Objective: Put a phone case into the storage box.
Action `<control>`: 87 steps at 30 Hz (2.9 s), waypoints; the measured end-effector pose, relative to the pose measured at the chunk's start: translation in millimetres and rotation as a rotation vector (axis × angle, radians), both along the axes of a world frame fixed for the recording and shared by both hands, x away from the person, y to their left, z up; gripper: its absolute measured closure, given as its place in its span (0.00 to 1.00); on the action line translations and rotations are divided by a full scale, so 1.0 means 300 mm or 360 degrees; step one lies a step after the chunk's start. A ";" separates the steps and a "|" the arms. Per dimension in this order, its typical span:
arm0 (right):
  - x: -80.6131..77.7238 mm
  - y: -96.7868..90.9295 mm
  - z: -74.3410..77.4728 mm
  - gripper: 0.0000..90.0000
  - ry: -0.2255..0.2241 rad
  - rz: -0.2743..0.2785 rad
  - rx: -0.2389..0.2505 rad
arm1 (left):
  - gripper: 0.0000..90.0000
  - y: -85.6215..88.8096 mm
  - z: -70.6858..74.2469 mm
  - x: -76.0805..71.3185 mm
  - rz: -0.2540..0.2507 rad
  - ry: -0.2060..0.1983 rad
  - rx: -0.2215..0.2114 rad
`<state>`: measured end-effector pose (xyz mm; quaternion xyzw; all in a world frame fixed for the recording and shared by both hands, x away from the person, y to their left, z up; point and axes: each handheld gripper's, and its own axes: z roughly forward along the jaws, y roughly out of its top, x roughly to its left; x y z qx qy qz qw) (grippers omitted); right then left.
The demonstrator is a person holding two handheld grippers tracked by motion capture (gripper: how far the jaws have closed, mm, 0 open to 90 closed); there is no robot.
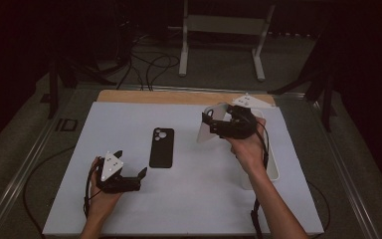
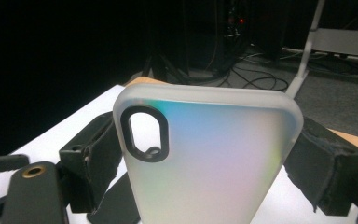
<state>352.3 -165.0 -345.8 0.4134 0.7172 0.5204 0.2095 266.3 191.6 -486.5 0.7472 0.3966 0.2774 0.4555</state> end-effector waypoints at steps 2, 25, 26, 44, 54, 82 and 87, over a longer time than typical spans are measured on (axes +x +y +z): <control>0.018 -0.010 0.008 0.19 0.0006 -0.0025 -0.0003 | 0.01 0.000 0.000 -0.001 0.0006 -0.0003 0.0004; 0.143 -0.101 0.001 0.19 0.0050 -0.0237 -0.0034 | 0.01 0.003 0.000 -0.004 0.0009 -0.0001 0.0003; 0.148 -0.107 0.001 0.19 0.0049 -0.0246 -0.0040 | 0.02 0.002 0.000 -0.004 0.0009 -0.0001 0.0001; 0.212 -0.220 -0.006 0.19 0.0097 -0.0426 -0.0076 | 0.02 0.001 0.000 -0.006 0.0012 -0.0001 0.0008; 0.235 -0.271 -0.004 0.19 0.0107 -0.0518 -0.0108 | 0.02 -0.002 -0.002 -0.005 0.0008 -0.0003 0.0015; 0.320 -0.356 -0.128 0.19 0.0291 -0.0701 -0.0190 | 0.02 -0.008 -0.001 -0.009 0.0006 -0.0015 0.0014; 0.331 -0.348 -0.157 0.19 0.0315 -0.0693 -0.0225 | 0.02 -0.011 -0.003 -0.008 0.0002 -0.0014 0.0016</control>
